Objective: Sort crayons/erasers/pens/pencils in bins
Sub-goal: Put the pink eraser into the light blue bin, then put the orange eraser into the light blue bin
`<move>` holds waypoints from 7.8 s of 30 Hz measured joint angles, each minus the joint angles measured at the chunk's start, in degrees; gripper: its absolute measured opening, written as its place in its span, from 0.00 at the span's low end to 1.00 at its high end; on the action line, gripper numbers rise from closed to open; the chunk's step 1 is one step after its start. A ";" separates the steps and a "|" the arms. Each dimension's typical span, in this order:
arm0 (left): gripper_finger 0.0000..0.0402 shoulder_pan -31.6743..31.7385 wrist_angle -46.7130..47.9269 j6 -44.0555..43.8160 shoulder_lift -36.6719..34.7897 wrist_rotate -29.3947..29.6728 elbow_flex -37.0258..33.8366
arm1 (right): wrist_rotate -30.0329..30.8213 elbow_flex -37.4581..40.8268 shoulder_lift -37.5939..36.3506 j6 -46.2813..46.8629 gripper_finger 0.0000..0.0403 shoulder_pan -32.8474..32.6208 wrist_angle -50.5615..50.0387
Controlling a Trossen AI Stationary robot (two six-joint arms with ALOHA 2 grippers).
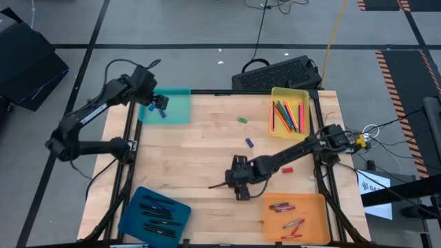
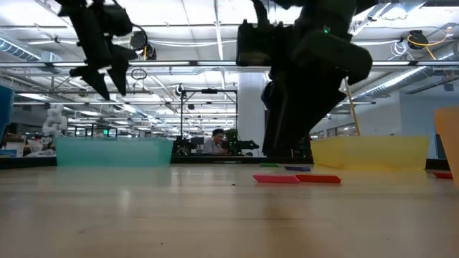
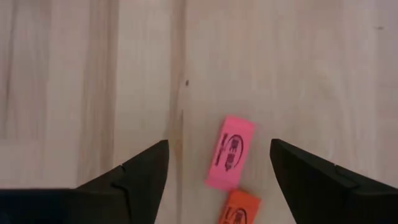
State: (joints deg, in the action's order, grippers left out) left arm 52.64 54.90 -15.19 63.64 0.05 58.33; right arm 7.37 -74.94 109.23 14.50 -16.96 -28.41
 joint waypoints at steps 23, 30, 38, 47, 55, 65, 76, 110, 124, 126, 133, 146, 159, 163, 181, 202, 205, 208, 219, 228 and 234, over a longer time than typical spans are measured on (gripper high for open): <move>0.68 -4.81 0.71 -4.02 -10.05 -10.61 -0.07 | 0.32 4.71 6.19 4.53 0.13 -0.60 4.00; 0.68 -12.32 -13.13 -5.62 -15.93 -20.00 -0.04 | 0.05 5.09 5.35 4.49 0.14 0.33 4.82; 0.68 -18.01 -6.67 -19.20 -15.81 -23.00 -0.67 | 8.73 3.68 -2.21 -1.36 0.14 4.25 2.04; 0.68 -26.59 -25.03 -39.38 -16.35 -24.84 -17.55 | 13.76 -7.27 -4.02 -15.47 0.14 10.19 5.33; 0.68 -31.20 -56.82 -55.62 -8.27 -25.32 -26.74 | 13.80 -8.76 -3.94 -21.18 0.14 12.69 17.22; 0.67 -37.56 -67.28 -61.69 4.31 -22.63 -26.08 | 16.37 -8.79 -3.93 -22.49 0.14 13.00 17.91; 0.31 -39.94 -74.60 -61.67 8.37 -20.20 -25.99 | 15.07 -8.75 -4.00 -22.31 0.14 12.04 17.27; 0.06 -9.07 -43.68 -17.98 5.75 28.06 -25.99 | 15.05 -8.87 -9.22 -4.60 0.66 2.81 13.40; 0.50 -3.84 -42.81 -16.60 12.30 9.51 -25.99 | 2.91 -7.14 -8.76 29.04 0.67 7.40 -18.03; 0.56 -3.76 -41.18 -16.61 9.04 6.66 -25.99 | 0.79 -5.74 -8.76 39.01 0.66 7.91 -18.36; 0.68 -4.25 -36.52 -15.86 -6.34 4.44 -25.99 | -6.09 0.83 -8.24 67.65 0.59 7.19 -18.38; 0.69 -4.24 -34.37 -15.98 -14.55 4.90 -25.99 | -3.73 1.14 -0.22 85.33 0.47 2.99 -13.72; 0.69 -4.24 -29.01 -10.57 -14.54 2.90 -25.99 | -3.62 -3.56 2.11 89.84 0.42 1.78 -23.97; 0.69 -4.24 -28.99 -9.42 -14.54 2.91 -25.99 | -3.14 -5.33 1.84 90.00 0.42 1.77 -26.02; 0.69 -4.18 -29.25 -5.34 -14.54 3.06 -25.99 | -5.85 -5.05 5.95 98.14 0.42 0.80 -27.88; 0.69 -5.03 -29.44 -8.60 -14.54 -17.74 -25.99 | -2.88 -0.74 4.96 93.19 0.11 3.40 -25.74; 0.69 -6.35 -29.44 -12.47 -14.54 -23.97 -25.99 | 2.74 -0.46 2.46 89.43 0.12 3.59 -24.97; 0.69 -8.28 -29.74 -17.82 -14.53 -26.33 -25.99 | 12.48 -0.29 -0.89 82.92 0.13 4.88 -23.58; 0.69 -19.46 -44.59 -45.80 -6.27 -31.67 -25.99 | 10.25 -0.70 -7.44 16.37 0.12 10.22 8.66; 0.69 -32.21 -65.22 -59.00 7.18 -31.42 -26.01 | 6.17 -0.61 -6.79 4.70 0.12 14.45 7.84; 0.69 -36.12 -77.90 -65.28 17.54 -28.51 -26.03 | 6.24 -0.61 -6.78 -3.90 0.12 13.96 11.32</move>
State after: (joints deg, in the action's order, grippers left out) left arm 16.52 -23.01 -80.47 81.19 -28.45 32.29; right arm 13.61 -75.55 102.45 10.60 -3.01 -17.10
